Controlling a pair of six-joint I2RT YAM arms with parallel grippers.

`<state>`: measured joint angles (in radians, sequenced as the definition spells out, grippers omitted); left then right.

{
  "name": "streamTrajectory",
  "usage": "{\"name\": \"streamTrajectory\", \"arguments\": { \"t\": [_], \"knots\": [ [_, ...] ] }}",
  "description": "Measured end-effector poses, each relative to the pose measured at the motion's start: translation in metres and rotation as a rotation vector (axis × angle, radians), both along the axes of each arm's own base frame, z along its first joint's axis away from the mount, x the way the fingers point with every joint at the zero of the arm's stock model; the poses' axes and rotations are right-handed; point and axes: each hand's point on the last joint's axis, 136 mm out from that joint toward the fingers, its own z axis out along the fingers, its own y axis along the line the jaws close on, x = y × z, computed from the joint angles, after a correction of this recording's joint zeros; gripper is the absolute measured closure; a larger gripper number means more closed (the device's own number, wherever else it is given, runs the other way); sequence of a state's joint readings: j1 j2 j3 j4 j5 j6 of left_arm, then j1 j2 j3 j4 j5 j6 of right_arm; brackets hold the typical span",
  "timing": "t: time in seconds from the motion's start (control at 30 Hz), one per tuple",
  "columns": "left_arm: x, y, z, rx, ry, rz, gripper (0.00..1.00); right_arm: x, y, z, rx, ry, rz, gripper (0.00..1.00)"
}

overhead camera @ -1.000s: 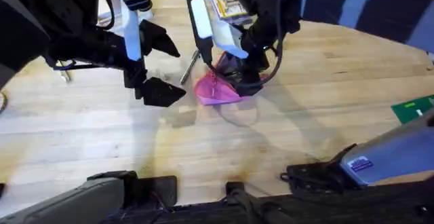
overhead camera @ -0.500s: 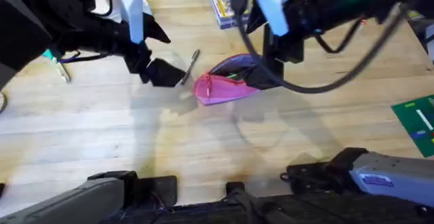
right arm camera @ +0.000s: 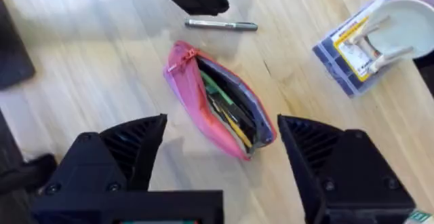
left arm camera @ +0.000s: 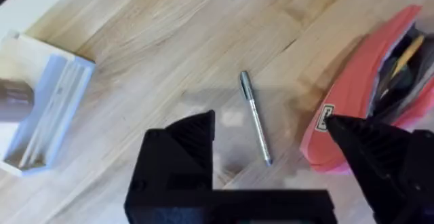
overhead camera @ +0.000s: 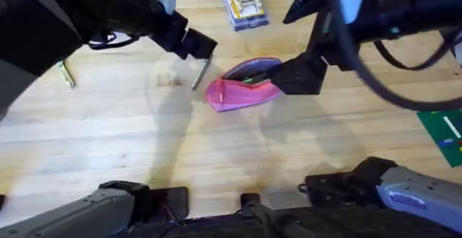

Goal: Unzip the bag, pick up the pens from the table one at a time and place them inside, then zip the bag closed.

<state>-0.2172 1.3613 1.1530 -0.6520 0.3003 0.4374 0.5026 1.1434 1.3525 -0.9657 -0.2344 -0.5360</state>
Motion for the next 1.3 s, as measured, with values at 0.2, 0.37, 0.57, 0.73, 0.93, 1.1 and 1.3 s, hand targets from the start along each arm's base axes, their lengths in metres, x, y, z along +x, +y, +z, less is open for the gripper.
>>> {"name": "streamTrajectory", "arguments": {
  "t": [0.2, 0.37, 0.57, 0.73, 0.93, 1.1, 1.3],
  "knots": [
    [0.002, 0.001, -0.001, -0.033, 0.036, 0.098, 0.007, -0.008, -0.004, 0.012, 0.066, 0.017, -0.064, 0.004],
    [-0.001, 0.004, -0.005, -0.032, 0.067, 0.130, 0.007, -0.013, -0.006, 0.010, 0.070, 0.048, -0.082, 0.005],
    [-0.001, 0.004, -0.004, -0.038, 0.068, 0.139, 0.007, -0.018, -0.009, 0.005, 0.065, 0.086, -0.101, 0.005],
    [-0.002, -0.006, -0.002, -0.039, 0.055, 0.116, 0.007, -0.018, -0.009, 0.005, 0.086, 0.115, -0.138, 0.004],
    [0.004, -0.016, 0.001, -0.053, 0.035, 0.164, 0.007, -0.018, -0.009, 0.005, 0.097, 0.128, -0.156, 0.004],
    [0.015, -0.013, -0.027, -0.055, 0.117, 0.260, 0.007, -0.018, -0.009, 0.005, 0.099, 0.130, -0.159, 0.004],
    [0.030, -0.017, -0.047, -0.061, 0.143, 0.285, 0.007, -0.019, -0.009, 0.004, 0.096, 0.134, -0.159, 0.004]
  ]
}}
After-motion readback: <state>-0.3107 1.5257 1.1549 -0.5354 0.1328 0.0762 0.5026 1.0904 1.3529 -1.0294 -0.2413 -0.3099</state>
